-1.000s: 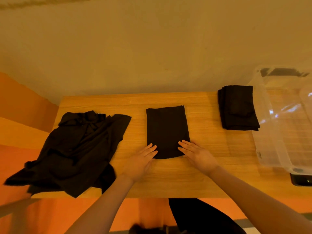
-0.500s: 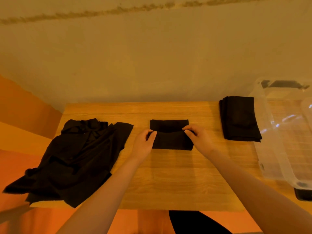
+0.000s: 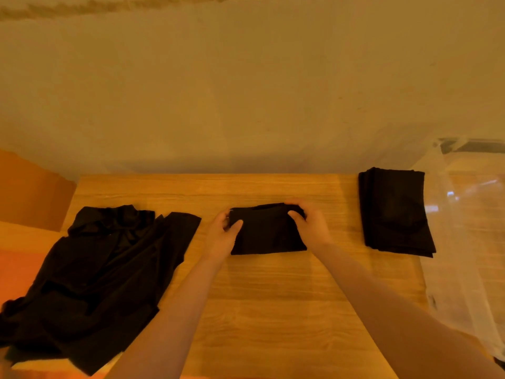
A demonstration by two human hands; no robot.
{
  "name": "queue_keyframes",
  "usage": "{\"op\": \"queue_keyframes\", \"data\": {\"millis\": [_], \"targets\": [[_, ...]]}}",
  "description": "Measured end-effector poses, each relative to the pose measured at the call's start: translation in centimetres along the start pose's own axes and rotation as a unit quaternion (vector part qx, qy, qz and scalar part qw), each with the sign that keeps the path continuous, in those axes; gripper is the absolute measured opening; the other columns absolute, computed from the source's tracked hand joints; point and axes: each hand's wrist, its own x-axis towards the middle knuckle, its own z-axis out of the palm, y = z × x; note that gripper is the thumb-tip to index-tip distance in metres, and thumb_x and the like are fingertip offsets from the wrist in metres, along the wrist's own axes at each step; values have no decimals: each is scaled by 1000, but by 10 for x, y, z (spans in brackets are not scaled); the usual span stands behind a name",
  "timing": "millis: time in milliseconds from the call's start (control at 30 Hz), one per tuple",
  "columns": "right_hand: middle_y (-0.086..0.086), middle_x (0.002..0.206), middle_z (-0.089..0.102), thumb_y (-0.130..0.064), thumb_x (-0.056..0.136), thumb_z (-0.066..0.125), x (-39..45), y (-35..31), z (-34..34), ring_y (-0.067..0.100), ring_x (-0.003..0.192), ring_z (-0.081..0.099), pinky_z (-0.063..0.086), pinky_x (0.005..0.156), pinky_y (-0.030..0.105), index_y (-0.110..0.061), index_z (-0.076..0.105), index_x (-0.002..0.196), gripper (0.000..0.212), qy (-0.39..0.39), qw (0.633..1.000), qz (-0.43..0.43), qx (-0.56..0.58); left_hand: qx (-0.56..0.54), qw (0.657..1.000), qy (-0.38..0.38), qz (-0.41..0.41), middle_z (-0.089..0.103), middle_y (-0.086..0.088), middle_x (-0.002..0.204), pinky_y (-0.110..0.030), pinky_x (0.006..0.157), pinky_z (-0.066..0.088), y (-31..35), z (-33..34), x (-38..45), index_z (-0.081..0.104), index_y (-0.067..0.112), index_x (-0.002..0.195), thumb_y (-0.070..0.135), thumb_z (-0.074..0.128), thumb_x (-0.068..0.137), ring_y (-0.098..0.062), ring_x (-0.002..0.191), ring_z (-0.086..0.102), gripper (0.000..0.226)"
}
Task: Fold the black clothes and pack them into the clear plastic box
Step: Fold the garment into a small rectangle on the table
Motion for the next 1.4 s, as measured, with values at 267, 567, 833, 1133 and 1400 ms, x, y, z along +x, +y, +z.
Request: {"op": "queue_keyframes", "data": {"millis": [267, 567, 833, 1133, 1400], "targets": [[4, 127, 56, -13, 98, 40, 11, -11, 8, 18, 116, 53, 38, 89, 15, -12, 53, 127, 32, 32, 980, -104, -168, 91, 990, 109, 5, 42, -11, 142, -29, 101, 34, -1, 15, 2, 33, 7, 140, 18, 39, 99, -23, 132, 38, 42], [4, 126, 52, -25, 99, 40, 28, -10, 18, 26, 95, 60, 52, 72, 35, -11, 47, 126, 31, 49, 956, -59, -283, 135, 975, 168, 43, 59, 0, 101, -11, 60, 40, 0, 15, 5, 45, 5, 125, 17, 44, 97, -7, 81, 55, 30], [11, 121, 56, -4, 85, 56, 15, -6, 15, 30, 102, 58, 48, 78, 39, -9, 57, 118, 33, 115, 876, -198, -423, 317, 896, 213, 228, 60, -9, 102, -38, 79, 51, -11, 21, -6, 55, 5, 110, 14, 56, 89, -25, 95, 59, 24], [-4, 153, -9, -59, 86, -5, -14, 28, 10, 10, 140, -15, -4, 116, 34, -15, 1, 148, 76, -52, 848, -153, -505, 561, 785, 5, 263, 8, -8, 157, -42, 115, 0, -29, 34, 6, 11, 14, 149, 50, 3, 89, -22, 145, 2, 70], [6, 153, 20, -41, 92, 14, -41, 17, 13, 20, 142, 19, 11, 112, 43, -7, 26, 144, 63, 11, 817, -116, -565, 590, 709, -126, 365, -5, 2, 157, -39, 111, -13, -22, 28, 10, -1, 19, 149, 53, 9, 91, -13, 137, -23, 68]]}}
